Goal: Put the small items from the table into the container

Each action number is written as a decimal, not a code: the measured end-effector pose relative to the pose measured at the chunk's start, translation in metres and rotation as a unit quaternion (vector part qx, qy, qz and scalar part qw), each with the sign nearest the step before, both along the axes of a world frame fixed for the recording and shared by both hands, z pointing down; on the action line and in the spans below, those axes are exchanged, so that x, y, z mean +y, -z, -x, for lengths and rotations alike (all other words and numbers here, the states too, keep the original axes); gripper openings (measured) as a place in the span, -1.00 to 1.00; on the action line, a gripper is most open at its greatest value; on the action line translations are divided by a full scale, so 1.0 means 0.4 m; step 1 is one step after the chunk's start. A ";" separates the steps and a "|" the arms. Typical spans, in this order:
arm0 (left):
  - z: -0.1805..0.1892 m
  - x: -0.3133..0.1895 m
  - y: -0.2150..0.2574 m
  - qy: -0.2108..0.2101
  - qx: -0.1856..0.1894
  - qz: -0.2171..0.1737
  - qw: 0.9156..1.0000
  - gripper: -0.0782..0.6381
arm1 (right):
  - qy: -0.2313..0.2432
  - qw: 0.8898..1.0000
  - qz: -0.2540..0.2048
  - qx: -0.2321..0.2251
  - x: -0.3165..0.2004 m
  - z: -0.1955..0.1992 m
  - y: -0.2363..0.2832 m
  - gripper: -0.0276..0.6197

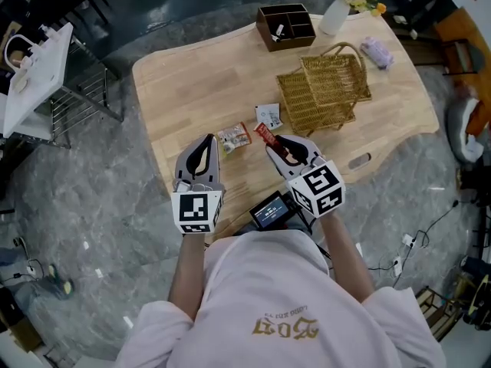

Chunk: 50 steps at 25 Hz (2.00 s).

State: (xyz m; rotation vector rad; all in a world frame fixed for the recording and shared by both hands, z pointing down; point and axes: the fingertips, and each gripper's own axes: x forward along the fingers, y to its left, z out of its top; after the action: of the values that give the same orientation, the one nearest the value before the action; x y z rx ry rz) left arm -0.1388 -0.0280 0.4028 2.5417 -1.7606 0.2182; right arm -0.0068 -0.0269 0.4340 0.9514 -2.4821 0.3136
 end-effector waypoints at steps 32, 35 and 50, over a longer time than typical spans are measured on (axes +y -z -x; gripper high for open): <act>-0.253 -0.126 0.099 -0.094 -0.003 -0.056 0.994 -0.76 | -0.145 0.987 -0.072 -0.017 -0.225 -0.262 0.158 -0.55; -0.268 -0.139 0.093 -0.097 -0.003 -0.051 0.994 -0.76 | -0.157 0.985 -0.069 -0.013 -0.247 -0.284 0.154 -0.55; -0.308 -0.210 0.071 -0.085 -0.001 -0.025 0.996 -0.76 | -0.210 0.977 -0.027 0.027 -0.340 -0.381 0.088 -0.55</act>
State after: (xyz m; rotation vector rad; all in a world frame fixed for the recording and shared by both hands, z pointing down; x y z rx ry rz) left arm -0.0154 -0.1121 0.3742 2.7297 -1.5703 0.1835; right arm 0.1455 -0.1629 0.3987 1.4870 -2.2326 0.3498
